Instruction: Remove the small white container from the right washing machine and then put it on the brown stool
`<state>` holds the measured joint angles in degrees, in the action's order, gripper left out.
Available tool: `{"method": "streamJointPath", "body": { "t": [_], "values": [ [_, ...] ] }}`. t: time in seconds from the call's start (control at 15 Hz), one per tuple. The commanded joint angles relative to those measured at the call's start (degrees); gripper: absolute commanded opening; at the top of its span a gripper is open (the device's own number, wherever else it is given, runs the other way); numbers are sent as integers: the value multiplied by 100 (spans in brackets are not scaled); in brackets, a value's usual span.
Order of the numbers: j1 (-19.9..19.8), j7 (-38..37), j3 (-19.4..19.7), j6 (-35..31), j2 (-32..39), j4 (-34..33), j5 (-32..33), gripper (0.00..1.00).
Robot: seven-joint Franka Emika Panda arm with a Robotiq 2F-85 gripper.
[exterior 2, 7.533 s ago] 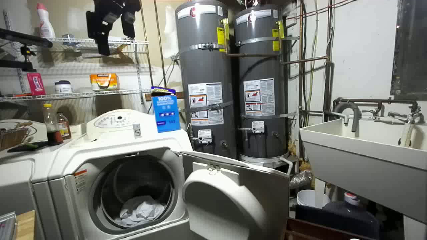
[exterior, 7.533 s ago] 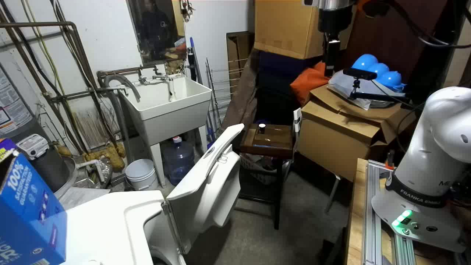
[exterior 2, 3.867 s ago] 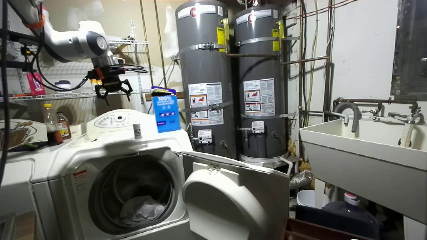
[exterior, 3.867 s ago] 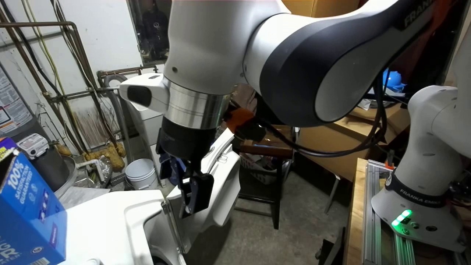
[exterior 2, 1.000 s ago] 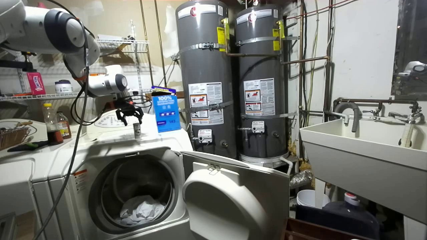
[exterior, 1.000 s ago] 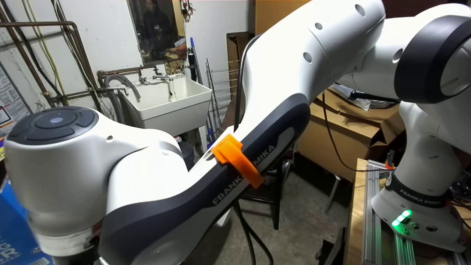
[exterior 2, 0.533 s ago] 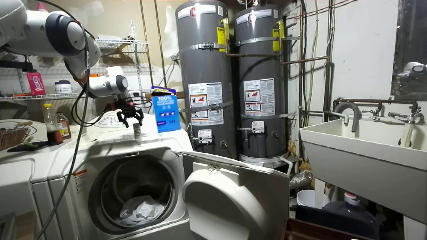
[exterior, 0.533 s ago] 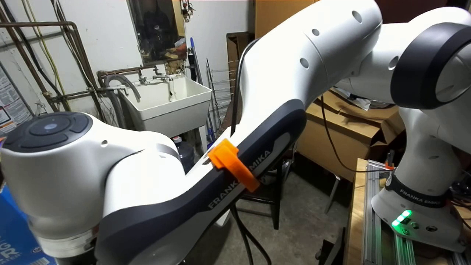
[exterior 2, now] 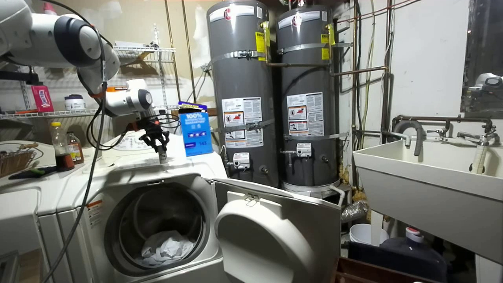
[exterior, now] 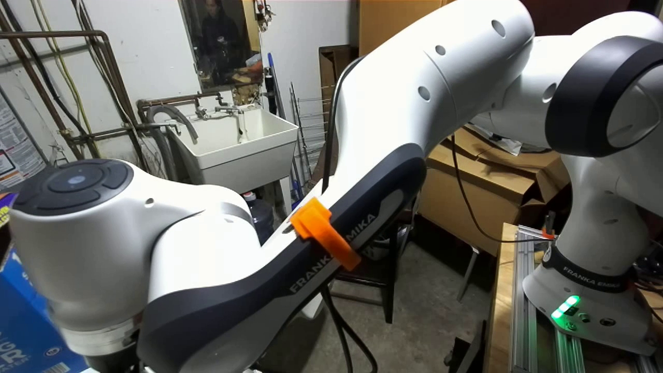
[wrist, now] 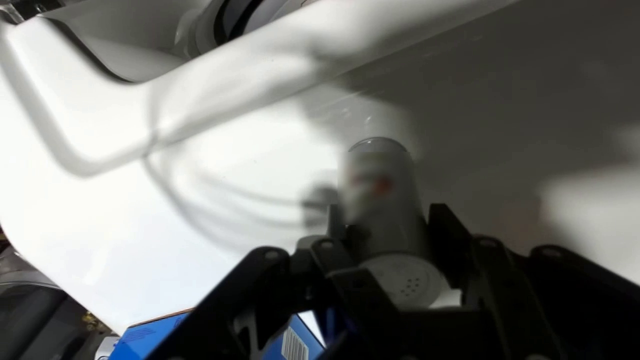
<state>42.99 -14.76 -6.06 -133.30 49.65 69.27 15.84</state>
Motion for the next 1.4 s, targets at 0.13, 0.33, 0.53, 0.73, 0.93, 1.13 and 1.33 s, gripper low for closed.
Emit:
{"method": "streamJointPath", "body": {
  "t": [0.13,0.33,0.53,0.73,0.93,1.13,1.33],
  "values": [
    [222,-322,214,130,22,-253,141,20],
    [331,-1127,497,181,-495,235,128,20],
    [434,-2050,806,181,-1099,1027,113,20],
    [561,-3010,1093,69,-1645,1915,163,20],
    [520,-3702,1163,9,-2115,2760,-28,20],
    [271,-3560,900,178,-1791,2292,146,45],
    [260,-3636,884,165,-1925,2481,150,45]
  ]
}}
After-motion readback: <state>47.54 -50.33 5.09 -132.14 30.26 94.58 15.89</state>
